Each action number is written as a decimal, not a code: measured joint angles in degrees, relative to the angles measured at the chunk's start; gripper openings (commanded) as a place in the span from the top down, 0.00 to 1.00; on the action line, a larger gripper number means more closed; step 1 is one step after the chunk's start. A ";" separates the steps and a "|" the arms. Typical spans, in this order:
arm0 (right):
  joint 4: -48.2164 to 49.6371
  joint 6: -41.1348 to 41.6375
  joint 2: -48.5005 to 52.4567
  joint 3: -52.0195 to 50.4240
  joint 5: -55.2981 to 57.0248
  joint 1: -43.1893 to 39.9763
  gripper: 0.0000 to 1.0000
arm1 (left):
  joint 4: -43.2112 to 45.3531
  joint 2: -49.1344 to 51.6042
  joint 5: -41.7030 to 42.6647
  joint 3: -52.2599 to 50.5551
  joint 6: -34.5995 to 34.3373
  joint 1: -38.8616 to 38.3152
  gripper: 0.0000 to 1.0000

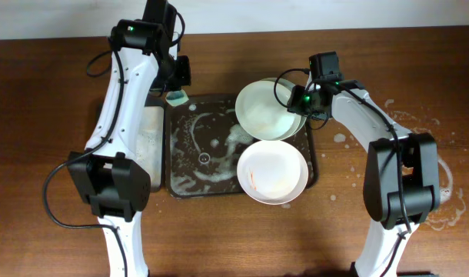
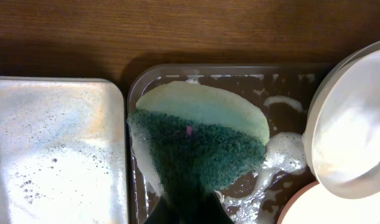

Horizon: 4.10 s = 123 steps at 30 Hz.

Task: Clean dirty plates on tray and stack at the side
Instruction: 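Lift the scrubbed plate with the right gripper and tilt it up, then carry the plate right and set it on the table, then move the right gripper back to grasp the front plate's rim, then scrub the front plate with the sponge in the left gripper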

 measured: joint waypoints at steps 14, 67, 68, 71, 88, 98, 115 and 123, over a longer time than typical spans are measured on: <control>-6.01 0.02 2.08 4.33 -12.94 0.11 0.96 | -0.42 0.00 -0.20 0.00 0.00 0.00 0.99; -33.20 -16.44 -19.74 1.84 -11.56 -16.24 0.36 | 0.92 0.00 0.00 0.00 0.00 -0.11 0.99; -32.04 -16.24 -19.71 0.44 -10.97 -14.21 0.38 | 0.94 0.00 -0.02 0.00 0.00 -0.22 0.99; -27.36 -15.21 -17.79 -6.78 -8.92 -5.66 0.47 | 0.87 0.00 0.00 0.00 0.00 -0.55 0.99; -26.10 -12.37 -7.80 -12.66 -7.19 2.78 0.96 | 0.04 0.00 0.00 0.00 0.00 -1.09 0.99; -8.57 1.46 -13.11 -8.46 0.35 19.21 0.96 | -8.94 -4.00 0.02 3.76 1.99 0.33 0.99; 4.33 14.53 0.37 -8.35 -12.55 20.59 0.96 | 16.24 -4.70 2.60 -32.65 2.62 -6.82 0.99; 4.11 14.34 0.46 -8.35 -13.18 20.59 0.96 | 26.18 -6.29 -8.15 -46.56 0.09 -7.74 0.99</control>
